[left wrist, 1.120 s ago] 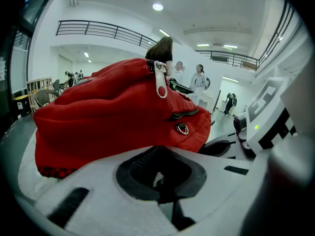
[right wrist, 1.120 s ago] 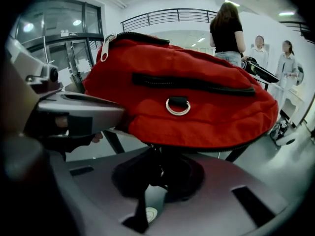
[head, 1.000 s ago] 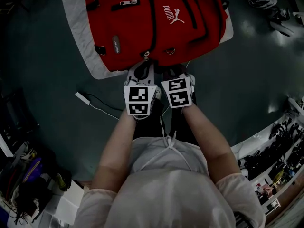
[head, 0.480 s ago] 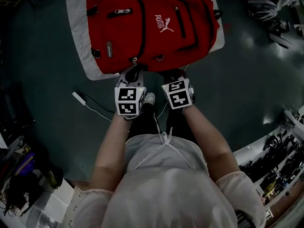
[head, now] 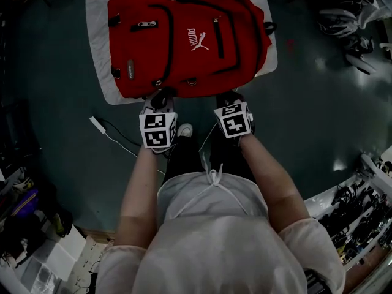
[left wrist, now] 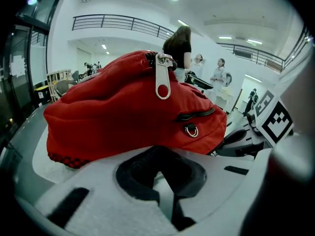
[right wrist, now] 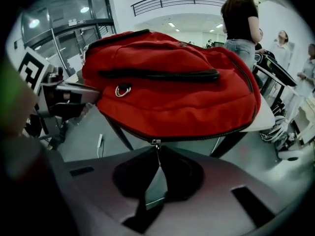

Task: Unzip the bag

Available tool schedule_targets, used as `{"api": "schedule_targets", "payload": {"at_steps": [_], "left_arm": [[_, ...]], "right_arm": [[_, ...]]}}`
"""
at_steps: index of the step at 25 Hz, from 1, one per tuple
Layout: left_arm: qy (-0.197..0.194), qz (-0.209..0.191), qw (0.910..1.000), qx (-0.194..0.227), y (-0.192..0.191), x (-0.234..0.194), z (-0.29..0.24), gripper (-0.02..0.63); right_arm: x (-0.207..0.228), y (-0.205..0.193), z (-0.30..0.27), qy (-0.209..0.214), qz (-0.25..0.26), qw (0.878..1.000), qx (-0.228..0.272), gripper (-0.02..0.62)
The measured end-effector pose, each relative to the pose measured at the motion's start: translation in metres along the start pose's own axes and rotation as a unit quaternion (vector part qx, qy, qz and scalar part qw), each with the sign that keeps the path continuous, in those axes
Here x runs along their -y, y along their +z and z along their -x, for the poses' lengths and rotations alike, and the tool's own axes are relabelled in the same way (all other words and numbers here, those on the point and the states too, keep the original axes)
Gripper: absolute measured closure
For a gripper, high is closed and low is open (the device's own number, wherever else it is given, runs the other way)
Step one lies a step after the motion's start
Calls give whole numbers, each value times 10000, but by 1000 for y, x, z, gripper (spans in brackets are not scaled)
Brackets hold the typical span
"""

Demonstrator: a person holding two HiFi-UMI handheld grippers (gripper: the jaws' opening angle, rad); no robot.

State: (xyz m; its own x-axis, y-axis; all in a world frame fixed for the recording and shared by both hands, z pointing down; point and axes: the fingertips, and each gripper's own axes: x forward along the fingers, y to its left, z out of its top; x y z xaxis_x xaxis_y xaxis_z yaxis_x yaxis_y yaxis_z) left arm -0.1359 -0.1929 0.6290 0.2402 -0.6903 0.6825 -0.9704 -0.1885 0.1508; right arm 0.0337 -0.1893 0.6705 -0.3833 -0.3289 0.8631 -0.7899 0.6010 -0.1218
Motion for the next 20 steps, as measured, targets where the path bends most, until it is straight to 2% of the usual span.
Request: {"api": "schedule_targets", "payload": {"at_steps": [13, 20], "left_arm": [[690, 167, 9974, -144, 0, -3, -2, 589], [1063, 244, 9940, -132, 0, -5, 0, 589]], "right_arm": [[77, -8, 17, 49, 386, 9989, -256, 561], [106, -3, 25, 194, 842, 9959, -279, 561]]}}
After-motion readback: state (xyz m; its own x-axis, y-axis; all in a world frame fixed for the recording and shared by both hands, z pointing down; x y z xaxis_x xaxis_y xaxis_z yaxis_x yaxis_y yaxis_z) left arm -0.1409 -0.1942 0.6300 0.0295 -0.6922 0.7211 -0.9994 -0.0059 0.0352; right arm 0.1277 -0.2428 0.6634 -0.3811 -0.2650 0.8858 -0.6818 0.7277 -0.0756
